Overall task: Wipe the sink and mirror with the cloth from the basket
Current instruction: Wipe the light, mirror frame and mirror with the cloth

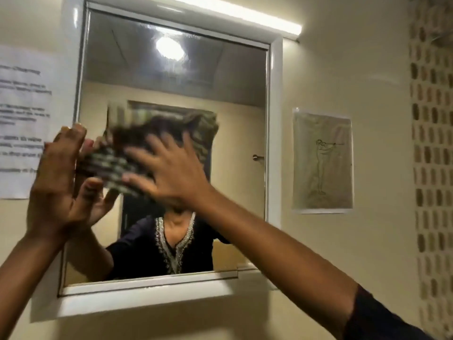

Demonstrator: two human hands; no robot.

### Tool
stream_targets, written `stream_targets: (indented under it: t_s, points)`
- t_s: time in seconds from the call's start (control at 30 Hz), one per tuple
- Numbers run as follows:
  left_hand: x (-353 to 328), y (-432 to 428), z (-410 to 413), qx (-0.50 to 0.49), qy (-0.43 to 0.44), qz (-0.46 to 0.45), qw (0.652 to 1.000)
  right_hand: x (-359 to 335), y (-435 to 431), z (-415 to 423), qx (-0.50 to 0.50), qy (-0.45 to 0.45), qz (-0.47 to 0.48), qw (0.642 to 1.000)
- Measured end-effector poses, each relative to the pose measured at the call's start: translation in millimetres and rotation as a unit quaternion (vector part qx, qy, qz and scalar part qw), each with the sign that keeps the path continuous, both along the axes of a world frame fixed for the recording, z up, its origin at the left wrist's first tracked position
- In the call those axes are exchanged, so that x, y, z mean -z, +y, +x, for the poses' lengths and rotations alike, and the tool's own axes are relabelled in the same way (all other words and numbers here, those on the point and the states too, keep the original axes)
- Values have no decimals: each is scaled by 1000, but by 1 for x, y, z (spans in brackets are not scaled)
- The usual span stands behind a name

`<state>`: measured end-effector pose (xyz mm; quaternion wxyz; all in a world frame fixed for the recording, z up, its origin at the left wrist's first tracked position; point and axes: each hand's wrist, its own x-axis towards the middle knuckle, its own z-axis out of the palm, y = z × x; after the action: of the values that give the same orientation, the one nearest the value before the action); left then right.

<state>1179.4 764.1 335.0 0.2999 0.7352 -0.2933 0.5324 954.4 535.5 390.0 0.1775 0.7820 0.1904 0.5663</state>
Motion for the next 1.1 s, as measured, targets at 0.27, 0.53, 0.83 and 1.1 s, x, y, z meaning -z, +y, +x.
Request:
stream_targets:
  t_s: [0.27, 0.53, 0.83, 1.1]
  points:
    - [-10, -14, -38, -179, -16, 86, 980, 94, -110, -27, 26, 70, 5, 997]
    - [-7, -23, -52, -249, -35, 77, 965, -128, -118, -21, 69, -82, 220, 970]
    - [-22, 2, 33, -216, 97, 174, 956, -24, -117, -33, 76, 5, 209, 975]
    - [-8, -35, -37, -235, -120, 81, 961, 160, -146, -65, 59, 144, 215, 964]
